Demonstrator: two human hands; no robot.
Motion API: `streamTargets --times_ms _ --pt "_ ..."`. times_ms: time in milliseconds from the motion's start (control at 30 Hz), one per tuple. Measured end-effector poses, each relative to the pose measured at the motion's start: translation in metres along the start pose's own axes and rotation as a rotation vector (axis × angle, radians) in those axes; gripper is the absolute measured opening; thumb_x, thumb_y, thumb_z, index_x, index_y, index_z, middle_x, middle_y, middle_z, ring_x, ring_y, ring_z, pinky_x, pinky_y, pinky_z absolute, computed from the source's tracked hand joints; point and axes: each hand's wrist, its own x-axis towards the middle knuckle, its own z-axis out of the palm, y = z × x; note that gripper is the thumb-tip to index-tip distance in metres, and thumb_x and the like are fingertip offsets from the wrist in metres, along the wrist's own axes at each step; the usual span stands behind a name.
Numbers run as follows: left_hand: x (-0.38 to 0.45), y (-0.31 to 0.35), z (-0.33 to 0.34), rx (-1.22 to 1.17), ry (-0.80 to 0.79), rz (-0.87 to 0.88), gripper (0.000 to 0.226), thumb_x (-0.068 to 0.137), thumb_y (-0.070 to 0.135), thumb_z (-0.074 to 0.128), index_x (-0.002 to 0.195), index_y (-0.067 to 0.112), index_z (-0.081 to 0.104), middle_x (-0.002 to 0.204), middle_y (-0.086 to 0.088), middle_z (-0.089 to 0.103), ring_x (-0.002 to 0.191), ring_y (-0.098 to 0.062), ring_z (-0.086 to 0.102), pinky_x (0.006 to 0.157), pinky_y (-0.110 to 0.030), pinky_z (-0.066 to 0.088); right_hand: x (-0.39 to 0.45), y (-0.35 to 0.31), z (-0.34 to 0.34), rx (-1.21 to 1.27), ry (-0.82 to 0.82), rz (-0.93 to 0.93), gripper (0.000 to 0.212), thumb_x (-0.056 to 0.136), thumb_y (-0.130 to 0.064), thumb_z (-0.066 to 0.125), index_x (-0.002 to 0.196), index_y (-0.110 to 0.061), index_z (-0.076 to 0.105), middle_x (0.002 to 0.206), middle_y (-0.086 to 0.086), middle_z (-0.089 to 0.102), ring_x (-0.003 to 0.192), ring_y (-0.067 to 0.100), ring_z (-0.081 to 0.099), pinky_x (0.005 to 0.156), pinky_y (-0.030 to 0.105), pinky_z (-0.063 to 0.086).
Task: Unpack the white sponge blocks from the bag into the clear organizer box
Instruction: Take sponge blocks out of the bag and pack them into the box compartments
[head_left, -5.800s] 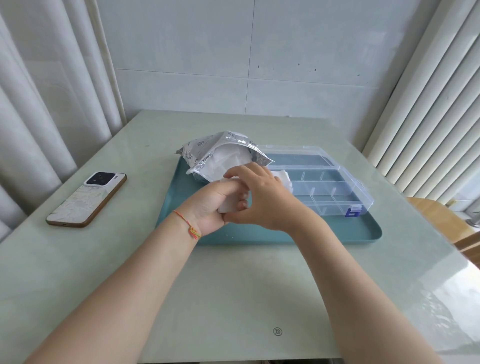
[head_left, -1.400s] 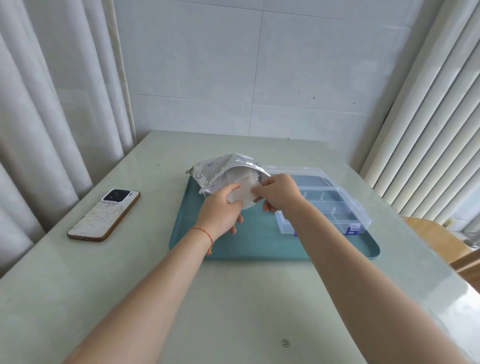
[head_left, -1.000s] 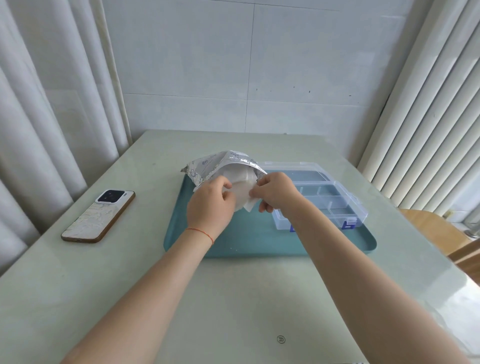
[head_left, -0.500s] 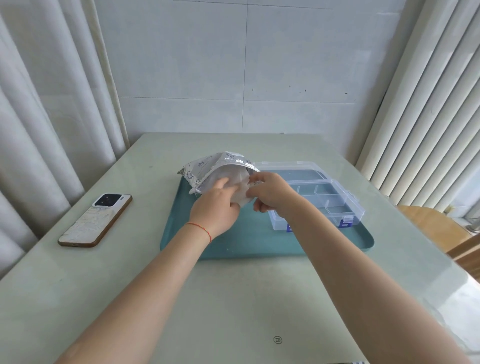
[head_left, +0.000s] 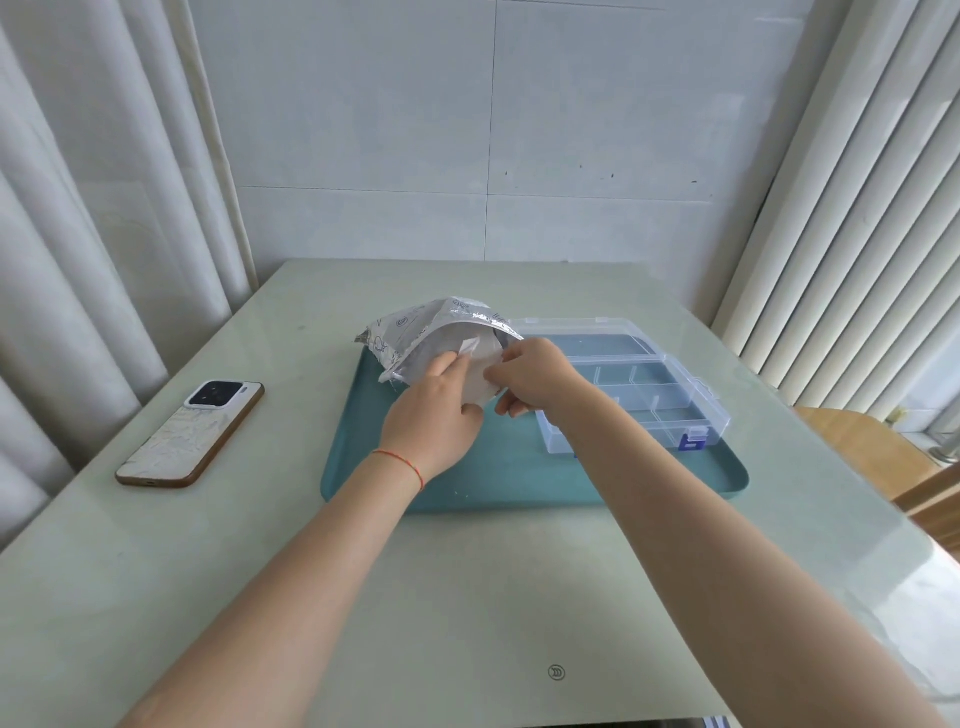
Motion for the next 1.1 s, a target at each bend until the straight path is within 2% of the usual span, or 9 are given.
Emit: streamTargets --times_ms 100,233,333,433,533,667,733,900,1100 --pt "-0.006 0.002 -0.002 -0.073 0.109 0.002 0.045 0.089 0.007 0.05 0.134 0.009 0.055 0.143 -0.002 0.047 0.106 -0.032 0.058 0.082 -0.043 0.05 0.002 -0.001 0.002 -0.051 0.061 0.015 0.007 0.089 -0.009 0.05 0.085 -0.011 0.056 0.056 0.008 0.064 0.034 0.013 0.051 0.036 0.011 0.034" --pt "-0.01 0.002 -0.003 -0.146 0.345 -0.029 0.031 0.086 0.007 0.058 0.114 0.012 0.071 0.12 -0.003 0.066 0.101 -0.027 0.062 0.077 -0.036 0.051 0.007 0.002 0.007 -0.027 0.113 -0.015 0.008 0.089 -0.013 0.055 0.088 -0.009 0.061 0.051 0.006 0.062 0.03 0.011 0.05 0.034 0.01 0.033" --pt "-0.007 -0.001 -0.002 -0.145 0.414 -0.104 0.02 0.085 0.012 0.065 0.102 0.016 0.075 0.107 -0.001 0.07 0.096 -0.025 0.064 0.071 -0.033 0.05 0.009 0.003 0.01 -0.069 0.142 -0.051 0.01 0.088 -0.017 0.059 0.081 -0.01 0.057 0.048 0.005 0.058 0.029 0.012 0.05 0.036 0.014 0.035" --pt "-0.007 -0.006 -0.002 -0.203 0.397 -0.185 0.015 0.083 0.011 0.066 0.094 0.02 0.071 0.099 0.005 0.071 0.09 -0.023 0.063 0.07 -0.031 0.049 0.011 0.005 0.014 -0.198 0.262 -0.148 0.016 0.083 -0.016 0.058 0.072 -0.012 0.049 0.061 0.006 0.053 0.046 0.023 0.047 0.045 0.023 0.033" --pt "-0.008 -0.009 -0.002 -0.396 0.342 -0.266 0.017 0.081 0.011 0.067 0.085 0.026 0.06 0.081 0.008 0.065 0.078 -0.02 0.062 0.067 -0.029 0.049 0.007 0.005 0.017 -0.465 0.38 -0.213 0.008 0.086 -0.018 0.058 0.082 -0.013 0.054 0.081 0.005 0.052 0.066 0.027 0.047 0.051 0.027 0.029" --pt "-0.009 -0.013 -0.004 -0.614 0.286 -0.37 0.022 0.079 0.007 0.067 0.084 0.025 0.056 0.08 -0.002 0.066 0.049 -0.018 0.061 0.052 -0.021 0.047 0.002 0.005 0.023 -0.724 0.49 -0.292 0.008 0.095 -0.018 0.053 0.1 -0.013 0.055 0.092 0.003 0.04 0.063 0.03 0.047 0.05 0.029 0.027" --pt "-0.009 -0.015 -0.004 -0.694 0.268 -0.431 0.021 0.08 0.005 0.066 0.085 0.023 0.056 0.086 -0.005 0.065 0.038 -0.013 0.055 0.044 -0.02 0.043 0.001 0.006 0.025 -0.713 0.501 -0.312 0.01 0.095 -0.014 0.051 0.104 -0.011 0.052 0.09 0.004 0.043 0.063 0.03 0.047 0.049 0.03 0.026" --pt "-0.009 -0.023 -0.007 -0.83 0.203 -0.498 0.014 0.082 0.004 0.064 0.086 0.016 0.058 0.085 -0.007 0.064 0.036 -0.014 0.052 0.04 -0.021 0.039 0.002 0.005 0.028 -0.602 0.508 -0.332 0.012 0.095 -0.021 0.054 0.1 -0.011 0.05 0.091 0.006 0.055 0.07 0.031 0.051 0.056 0.031 0.033" --pt "-0.01 -0.027 -0.009 -0.87 0.164 -0.51 0.01 0.083 0.002 0.064 0.087 0.012 0.061 0.078 -0.007 0.065 0.037 -0.014 0.054 0.039 -0.02 0.041 0.004 0.002 0.035 -0.266 0.342 -0.148 0.016 0.082 -0.012 0.047 0.07 -0.003 0.054 0.066 0.006 0.052 0.056 0.023 0.041 0.049 0.027 0.029"
